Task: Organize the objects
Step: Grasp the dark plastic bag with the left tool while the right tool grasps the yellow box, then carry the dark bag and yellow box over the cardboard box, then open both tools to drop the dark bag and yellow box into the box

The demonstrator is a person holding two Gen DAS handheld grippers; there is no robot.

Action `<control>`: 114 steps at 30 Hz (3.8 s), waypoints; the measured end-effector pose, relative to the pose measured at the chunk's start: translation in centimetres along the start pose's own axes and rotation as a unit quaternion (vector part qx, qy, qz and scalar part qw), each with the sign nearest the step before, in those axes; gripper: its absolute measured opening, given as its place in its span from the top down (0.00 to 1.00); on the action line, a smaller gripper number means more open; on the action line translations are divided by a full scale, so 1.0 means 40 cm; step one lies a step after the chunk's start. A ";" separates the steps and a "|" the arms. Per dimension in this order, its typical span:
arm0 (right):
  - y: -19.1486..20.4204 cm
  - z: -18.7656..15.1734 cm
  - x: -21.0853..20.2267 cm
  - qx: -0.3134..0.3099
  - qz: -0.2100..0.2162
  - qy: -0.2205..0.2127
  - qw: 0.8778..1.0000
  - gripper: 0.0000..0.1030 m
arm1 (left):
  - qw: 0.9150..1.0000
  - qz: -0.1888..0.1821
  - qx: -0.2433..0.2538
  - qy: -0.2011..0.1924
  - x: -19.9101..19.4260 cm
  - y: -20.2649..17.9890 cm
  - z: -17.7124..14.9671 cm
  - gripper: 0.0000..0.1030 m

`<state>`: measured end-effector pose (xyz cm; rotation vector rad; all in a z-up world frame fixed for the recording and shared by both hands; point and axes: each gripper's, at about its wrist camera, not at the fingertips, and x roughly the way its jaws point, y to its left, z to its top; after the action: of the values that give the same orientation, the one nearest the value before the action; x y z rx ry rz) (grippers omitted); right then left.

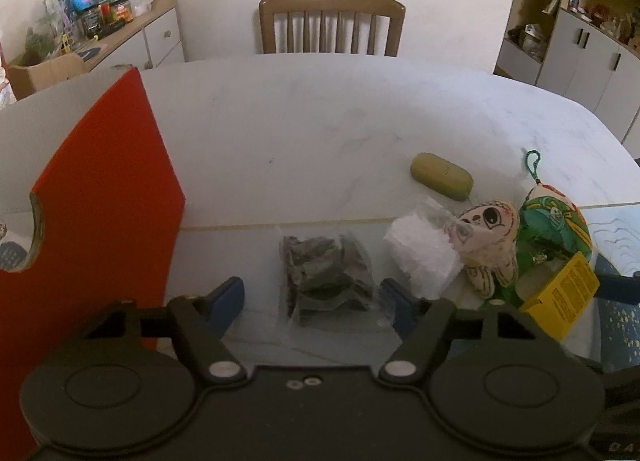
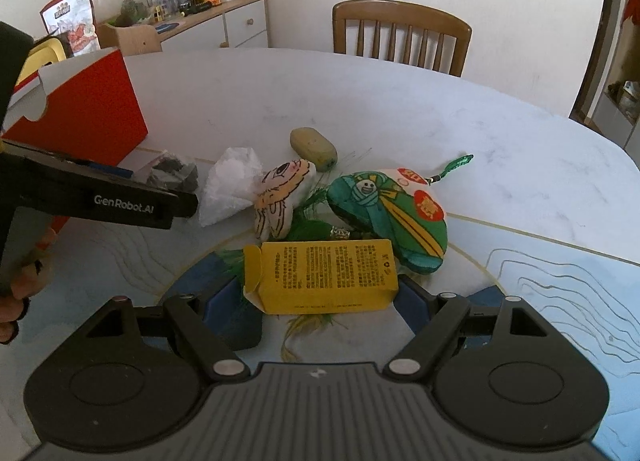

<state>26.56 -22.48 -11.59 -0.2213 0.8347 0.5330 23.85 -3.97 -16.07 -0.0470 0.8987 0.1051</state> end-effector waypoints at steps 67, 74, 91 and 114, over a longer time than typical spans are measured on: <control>0.458 0.193 -0.361 -0.039 0.093 -0.088 0.991 0.32 | 0.995 -0.041 -0.030 -0.091 -0.500 0.283 -0.025 0.67; 0.541 0.226 -0.311 -0.065 0.101 -0.077 0.990 0.32 | 0.995 -0.019 -0.046 -0.091 -0.495 0.386 -0.029 0.67; 0.664 0.262 -0.128 -0.097 0.088 -0.015 0.991 0.32 | 0.998 0.025 -0.043 -0.045 -0.390 0.577 -0.013 0.67; 0.740 0.282 0.034 -0.099 0.100 0.041 0.989 0.31 | 0.999 0.040 -0.007 0.031 -0.208 0.640 -0.004 0.67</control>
<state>18.88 7.46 -4.66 -0.3466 0.8895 0.8015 15.77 20.85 -9.56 -0.0273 0.9612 0.1860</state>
